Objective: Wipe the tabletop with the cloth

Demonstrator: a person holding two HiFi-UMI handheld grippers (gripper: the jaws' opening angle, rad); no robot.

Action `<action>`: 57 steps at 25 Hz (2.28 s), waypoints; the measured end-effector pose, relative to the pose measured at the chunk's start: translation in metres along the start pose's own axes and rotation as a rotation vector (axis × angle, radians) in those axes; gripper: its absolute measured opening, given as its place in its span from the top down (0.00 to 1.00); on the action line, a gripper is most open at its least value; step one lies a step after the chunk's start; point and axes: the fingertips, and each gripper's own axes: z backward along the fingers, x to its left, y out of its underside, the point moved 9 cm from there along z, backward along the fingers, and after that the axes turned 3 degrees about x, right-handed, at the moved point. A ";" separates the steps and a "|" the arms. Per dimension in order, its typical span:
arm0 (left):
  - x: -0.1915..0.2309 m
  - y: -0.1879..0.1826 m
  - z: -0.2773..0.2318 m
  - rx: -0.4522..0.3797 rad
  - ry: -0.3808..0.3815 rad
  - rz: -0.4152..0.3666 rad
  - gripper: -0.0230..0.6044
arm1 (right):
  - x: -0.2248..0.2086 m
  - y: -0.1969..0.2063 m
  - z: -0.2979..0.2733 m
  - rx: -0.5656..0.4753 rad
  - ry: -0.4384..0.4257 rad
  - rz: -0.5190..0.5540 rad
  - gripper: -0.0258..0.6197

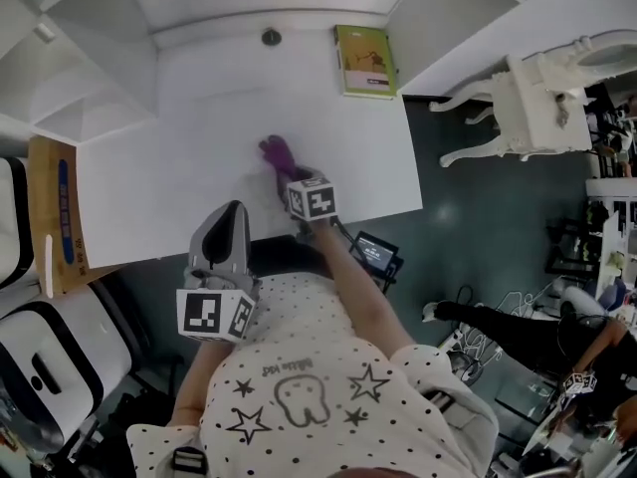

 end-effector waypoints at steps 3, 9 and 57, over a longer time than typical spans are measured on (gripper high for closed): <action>-0.003 0.010 -0.001 0.011 -0.001 0.000 0.97 | -0.006 0.000 0.001 -0.003 -0.008 0.006 0.86; -0.012 0.019 -0.002 0.012 -0.012 0.014 0.97 | -0.012 0.003 0.007 0.003 -0.017 0.018 0.86; -0.060 0.029 -0.014 -0.047 -0.016 0.002 0.97 | -0.105 0.014 0.052 -0.036 0.080 -0.029 0.86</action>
